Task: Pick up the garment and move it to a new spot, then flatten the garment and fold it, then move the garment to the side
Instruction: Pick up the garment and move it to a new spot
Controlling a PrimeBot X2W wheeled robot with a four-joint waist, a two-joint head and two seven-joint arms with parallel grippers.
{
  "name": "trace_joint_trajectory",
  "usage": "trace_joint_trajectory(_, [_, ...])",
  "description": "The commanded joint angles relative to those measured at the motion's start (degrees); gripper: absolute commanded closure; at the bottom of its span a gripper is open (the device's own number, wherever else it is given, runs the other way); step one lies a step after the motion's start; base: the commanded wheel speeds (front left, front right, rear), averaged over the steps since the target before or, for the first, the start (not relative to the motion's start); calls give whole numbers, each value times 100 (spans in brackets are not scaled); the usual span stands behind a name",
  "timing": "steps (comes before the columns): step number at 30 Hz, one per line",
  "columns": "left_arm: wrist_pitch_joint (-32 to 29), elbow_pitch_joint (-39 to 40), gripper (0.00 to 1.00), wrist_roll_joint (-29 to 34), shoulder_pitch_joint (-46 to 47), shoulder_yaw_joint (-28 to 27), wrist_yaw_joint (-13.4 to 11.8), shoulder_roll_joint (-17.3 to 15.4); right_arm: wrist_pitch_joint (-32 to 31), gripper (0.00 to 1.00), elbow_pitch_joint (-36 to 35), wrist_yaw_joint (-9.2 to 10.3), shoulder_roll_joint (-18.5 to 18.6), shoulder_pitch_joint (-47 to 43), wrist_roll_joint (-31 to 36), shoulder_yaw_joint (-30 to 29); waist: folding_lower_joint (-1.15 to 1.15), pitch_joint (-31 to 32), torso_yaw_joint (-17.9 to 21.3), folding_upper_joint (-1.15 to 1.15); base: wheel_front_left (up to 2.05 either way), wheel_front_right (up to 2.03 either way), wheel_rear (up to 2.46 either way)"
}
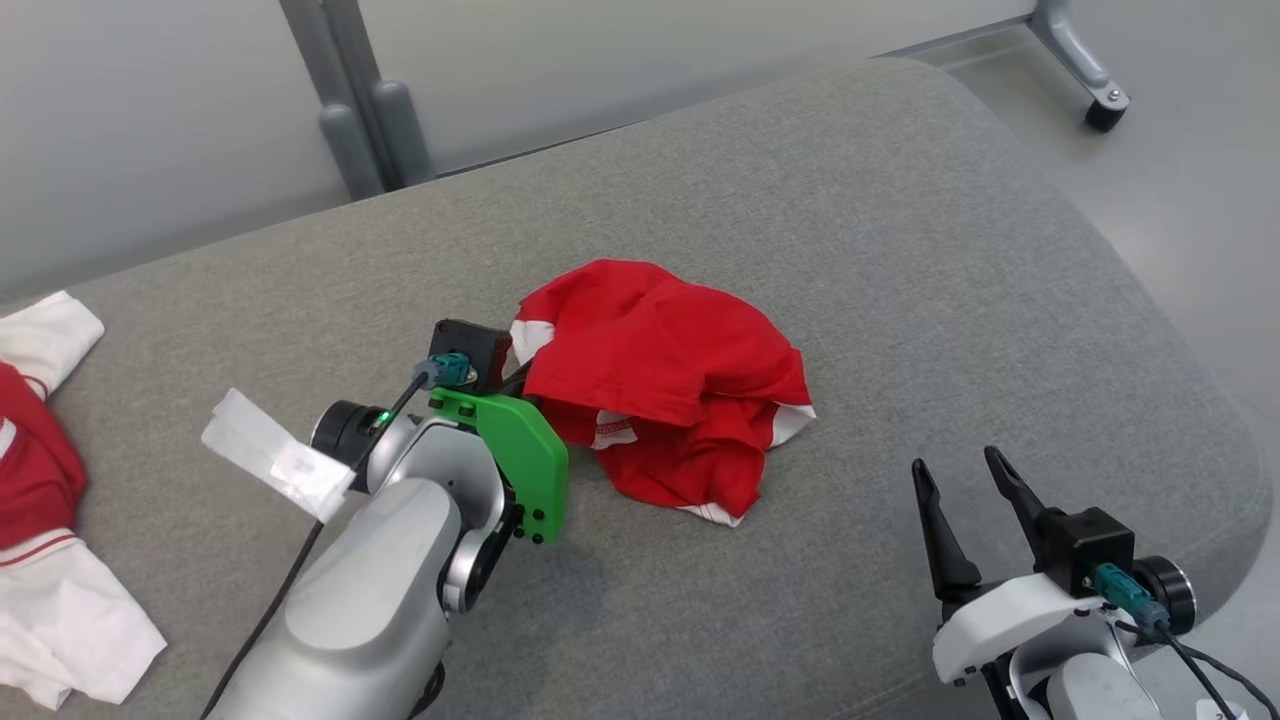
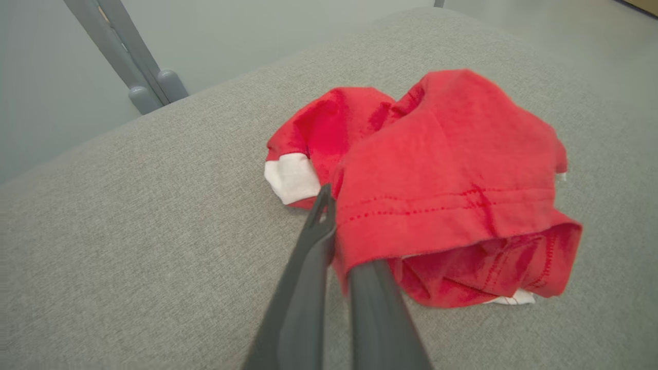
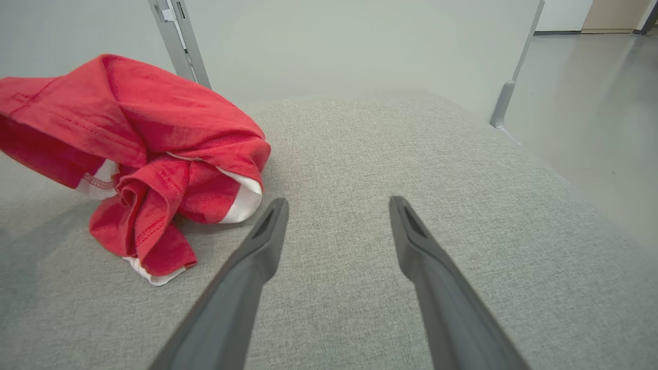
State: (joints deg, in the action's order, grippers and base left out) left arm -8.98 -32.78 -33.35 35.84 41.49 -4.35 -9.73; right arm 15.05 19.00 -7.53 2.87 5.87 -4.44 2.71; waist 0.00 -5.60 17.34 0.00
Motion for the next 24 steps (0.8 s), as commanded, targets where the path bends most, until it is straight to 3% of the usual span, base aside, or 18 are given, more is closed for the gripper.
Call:
trace_joint_trajectory(1, [83,-34,0,-58,-78,-19,37,50,20,0,4,8,7,40,57,-5,0,57,-146,0,0,0,0])
trace_joint_trajectory(6, [414,79,0,-197,-288,-113,124,96,20,0,-103,8,6,49,209,-71,0,173,-410,0,0,0,0])
trace_joint_trajectory(12, [849,821,0,-237,-808,-218,30,-187,20,0,-304,8,7,-27,429,-134,0,365,-799,0,0,0,0])
trace_joint_trajectory(19, [1365,1949,0,-68,-1694,-489,-477,-822,20,0,-625,8,129,-209,515,-183,0,537,-1386,0,0,0,0])
trace_joint_trajectory(24, [1621,2337,0,-86,-2171,-730,-758,-1134,19,0,-774,8,242,-303,515,-181,0,575,-1647,0,0,0,0])
